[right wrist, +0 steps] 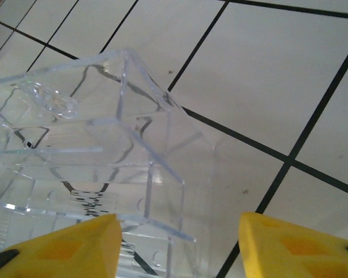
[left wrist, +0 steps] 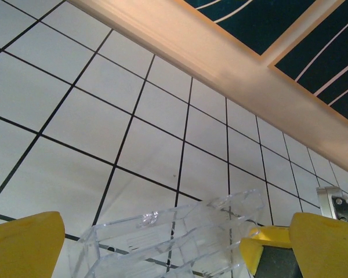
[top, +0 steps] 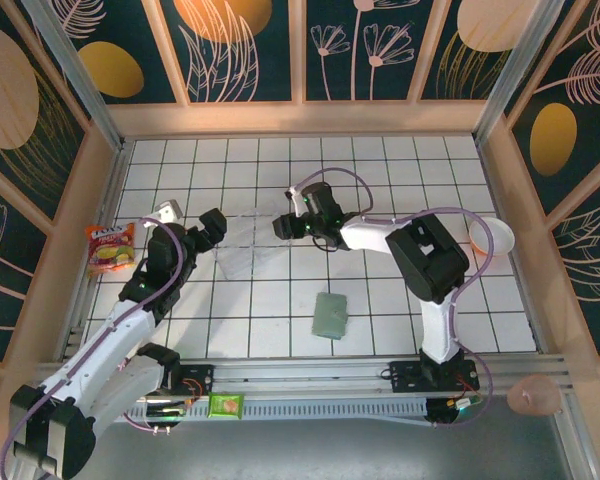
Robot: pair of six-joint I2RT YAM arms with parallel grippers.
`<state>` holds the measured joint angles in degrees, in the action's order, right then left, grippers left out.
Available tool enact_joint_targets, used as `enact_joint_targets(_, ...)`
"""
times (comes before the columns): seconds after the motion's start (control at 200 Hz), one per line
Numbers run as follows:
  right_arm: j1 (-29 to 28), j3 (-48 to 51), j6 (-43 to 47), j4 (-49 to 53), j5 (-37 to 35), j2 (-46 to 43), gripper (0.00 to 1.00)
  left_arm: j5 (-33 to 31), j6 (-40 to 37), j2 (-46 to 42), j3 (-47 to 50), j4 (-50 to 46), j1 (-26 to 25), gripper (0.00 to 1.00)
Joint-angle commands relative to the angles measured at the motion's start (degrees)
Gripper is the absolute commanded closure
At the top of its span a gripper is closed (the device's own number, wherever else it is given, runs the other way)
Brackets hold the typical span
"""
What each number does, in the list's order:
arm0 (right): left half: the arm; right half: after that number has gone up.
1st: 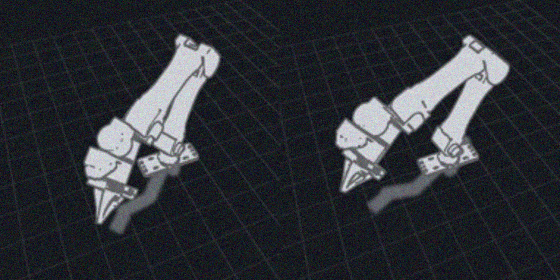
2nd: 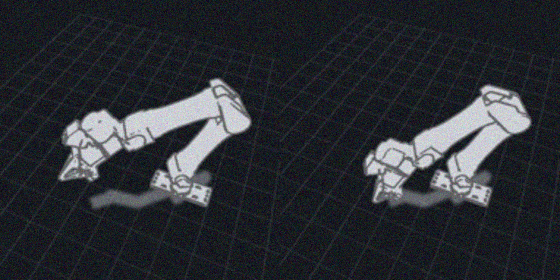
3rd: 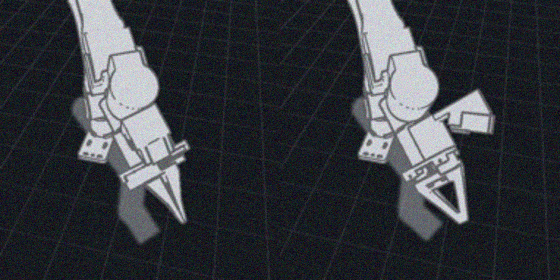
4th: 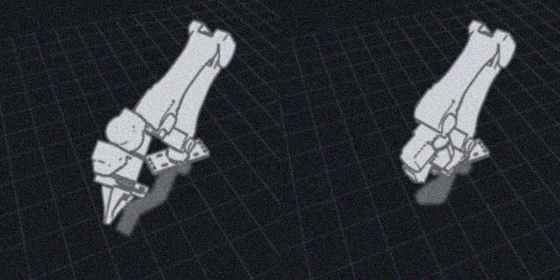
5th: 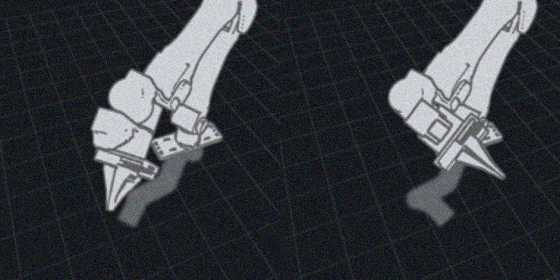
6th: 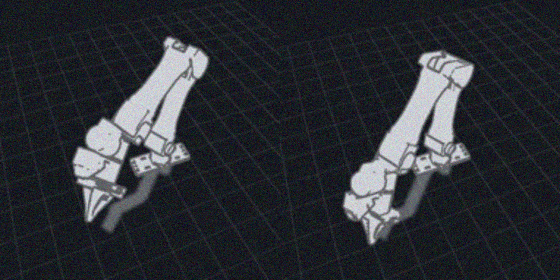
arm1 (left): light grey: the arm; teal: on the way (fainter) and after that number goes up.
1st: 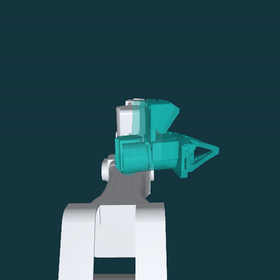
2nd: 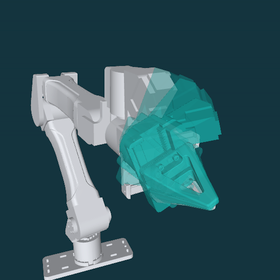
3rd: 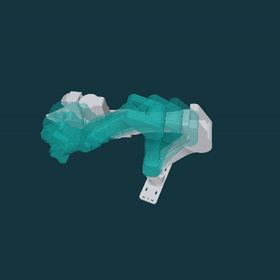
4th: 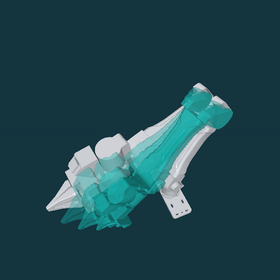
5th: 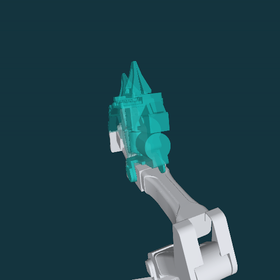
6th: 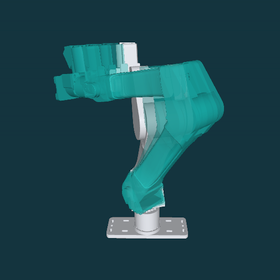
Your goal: Take the credit cards out of the card holder
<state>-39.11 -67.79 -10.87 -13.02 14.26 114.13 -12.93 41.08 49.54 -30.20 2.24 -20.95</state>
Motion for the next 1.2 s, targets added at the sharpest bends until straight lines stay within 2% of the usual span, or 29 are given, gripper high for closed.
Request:
enact_joint_targets(0.0,-0.6,-2.2,0.1,2.0,-3.1,1.6,0.48,-0.9,0.3,-0.4,0.5,-1.4,0.3,0.01)
enact_joint_targets(0.15,-1.0,-2.6,-1.2,3.2,-4.4,2.0,0.56,-0.7,0.3,-0.5,0.9,-1.2,0.3,0.01)
enact_joint_targets(0.265,-2.1,-3.3,-1.3,4.8,-6.6,2.8,0.58,-0.8,0.2,-0.4,1.2,-1.3,0.2,0.01)
enact_joint_targets(0.43,-2.8,-3.9,-2.2,6.6,-9.1,3.9,0.69,-0.7,0.1,-0.2,1.2,-1.3,0.3,0.01)
enact_joint_targets(0.59,-2.9,-2.6,-4.9,6.5,-12.5,3.2,0.79,-0.5,-0.1,-0.1,1.0,-1.6,0.3,0.01)
enact_joint_targets(0.746,-2.9,-0.7,-7.7,7.5,-17.7,1.1,0.85,-0.3,-0.2,0.1,1.0,-1.5,0.3,0.01)
enact_joint_targets(0.916,-2.7,3.7,-8.9,8.1,-22.1,-3.6,0.85,0.2,-0.4,0.5,1.0,-1.4,0.3,0.01)
enact_joint_targets(1.196,1.0,11.9,-7.4,10.8,-22.9,-12.2,0.85,2.3,0.2,1.1,1.6,0.2,0.3,0.01)
